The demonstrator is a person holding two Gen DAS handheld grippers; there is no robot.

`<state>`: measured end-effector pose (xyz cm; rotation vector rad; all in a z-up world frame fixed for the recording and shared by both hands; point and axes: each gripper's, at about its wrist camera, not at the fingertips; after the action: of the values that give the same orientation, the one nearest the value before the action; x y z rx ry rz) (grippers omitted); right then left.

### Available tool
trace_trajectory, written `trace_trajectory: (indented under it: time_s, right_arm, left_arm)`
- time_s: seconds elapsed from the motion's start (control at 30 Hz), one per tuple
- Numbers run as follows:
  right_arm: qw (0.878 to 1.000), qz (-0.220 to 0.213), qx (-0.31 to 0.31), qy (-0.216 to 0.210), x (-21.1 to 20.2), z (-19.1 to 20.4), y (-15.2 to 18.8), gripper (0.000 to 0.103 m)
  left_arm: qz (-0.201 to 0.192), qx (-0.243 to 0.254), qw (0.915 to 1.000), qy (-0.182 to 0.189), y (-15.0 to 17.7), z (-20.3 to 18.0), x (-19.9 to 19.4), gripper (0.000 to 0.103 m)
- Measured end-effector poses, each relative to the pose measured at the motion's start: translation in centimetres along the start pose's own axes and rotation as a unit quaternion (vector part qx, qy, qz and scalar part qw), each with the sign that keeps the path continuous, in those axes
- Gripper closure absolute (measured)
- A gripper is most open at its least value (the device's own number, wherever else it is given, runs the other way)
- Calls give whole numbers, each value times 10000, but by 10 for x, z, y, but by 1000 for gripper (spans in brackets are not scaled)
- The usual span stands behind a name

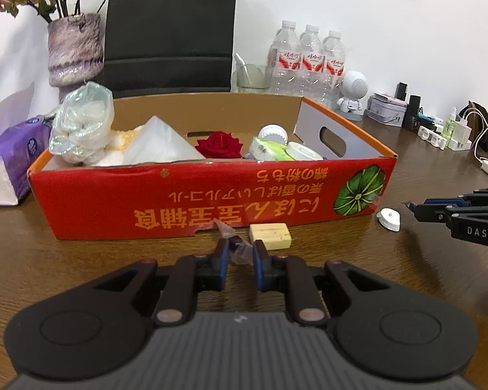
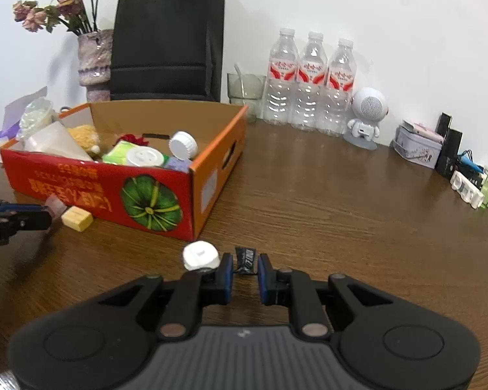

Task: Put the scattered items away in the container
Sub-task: 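Release the black wrapper with the right tool while the left tool releases the packet into box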

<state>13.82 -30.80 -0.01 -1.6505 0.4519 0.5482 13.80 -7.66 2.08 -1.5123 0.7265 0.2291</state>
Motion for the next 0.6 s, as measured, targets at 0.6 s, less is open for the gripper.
trace_trajectory:
  time_s: [0.6]
  right_arm:
    - [9956,-838,81,-403,-62,30,-22,89]
  left_arm:
    - [-832,347,9958,143,-11,0,-68,86]
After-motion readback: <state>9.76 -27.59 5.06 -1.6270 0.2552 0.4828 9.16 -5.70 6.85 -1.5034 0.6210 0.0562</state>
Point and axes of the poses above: each gripper's, at about its wrist camera, not at the fingertips, and x roughly the way its jaws point, z to its left, y to its underside, and after that the axes turned 5 degrees about y, right-handed
